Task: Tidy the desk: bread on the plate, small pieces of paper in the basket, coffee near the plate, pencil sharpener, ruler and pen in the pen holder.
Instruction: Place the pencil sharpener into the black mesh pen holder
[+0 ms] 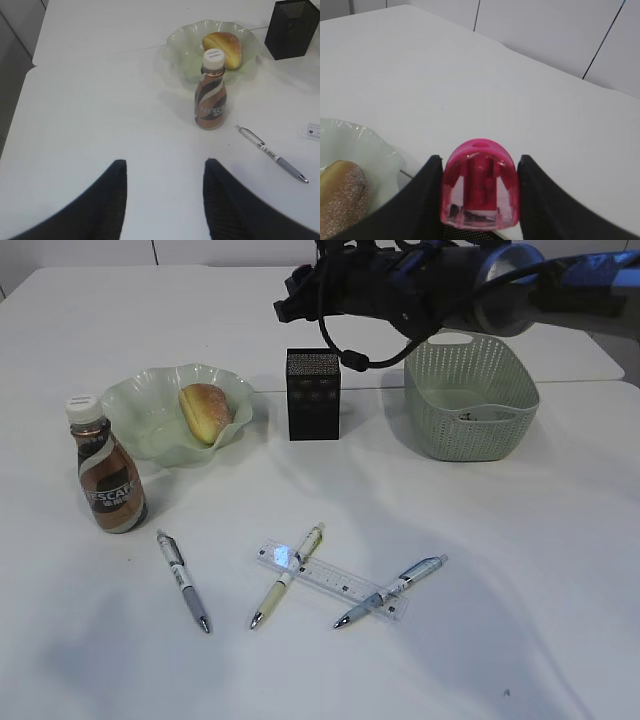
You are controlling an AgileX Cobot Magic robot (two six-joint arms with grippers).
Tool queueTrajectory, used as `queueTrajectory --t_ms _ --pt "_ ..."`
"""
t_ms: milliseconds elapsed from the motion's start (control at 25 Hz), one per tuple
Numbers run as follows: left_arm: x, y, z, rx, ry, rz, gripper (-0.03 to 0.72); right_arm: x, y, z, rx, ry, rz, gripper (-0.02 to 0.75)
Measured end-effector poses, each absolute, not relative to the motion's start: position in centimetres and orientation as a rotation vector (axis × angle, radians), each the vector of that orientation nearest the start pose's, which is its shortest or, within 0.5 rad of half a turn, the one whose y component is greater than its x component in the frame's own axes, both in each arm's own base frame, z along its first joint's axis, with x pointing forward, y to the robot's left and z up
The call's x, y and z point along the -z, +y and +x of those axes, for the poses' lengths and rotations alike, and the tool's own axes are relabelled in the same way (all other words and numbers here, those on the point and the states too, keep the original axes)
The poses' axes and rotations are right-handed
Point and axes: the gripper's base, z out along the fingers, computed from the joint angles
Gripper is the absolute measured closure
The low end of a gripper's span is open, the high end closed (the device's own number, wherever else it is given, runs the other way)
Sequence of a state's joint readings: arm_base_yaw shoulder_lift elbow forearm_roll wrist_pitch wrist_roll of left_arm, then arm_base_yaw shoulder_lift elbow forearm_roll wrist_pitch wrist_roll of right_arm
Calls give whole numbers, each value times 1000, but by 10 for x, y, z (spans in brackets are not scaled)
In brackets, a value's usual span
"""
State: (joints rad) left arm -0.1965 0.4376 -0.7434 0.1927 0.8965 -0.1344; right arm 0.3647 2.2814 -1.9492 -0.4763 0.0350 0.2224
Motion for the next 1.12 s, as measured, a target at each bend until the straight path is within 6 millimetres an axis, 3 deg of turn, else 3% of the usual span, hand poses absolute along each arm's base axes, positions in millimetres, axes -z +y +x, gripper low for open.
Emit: queueTrajectory --t_ms 720,1120 --pt "-352 1 65 -24 2051 97 345 -186 189 529 -108 1866 -500 395" --pt "-353 1 65 -21 2034 98 346 -184 188 529 -104 1879 -499 395"
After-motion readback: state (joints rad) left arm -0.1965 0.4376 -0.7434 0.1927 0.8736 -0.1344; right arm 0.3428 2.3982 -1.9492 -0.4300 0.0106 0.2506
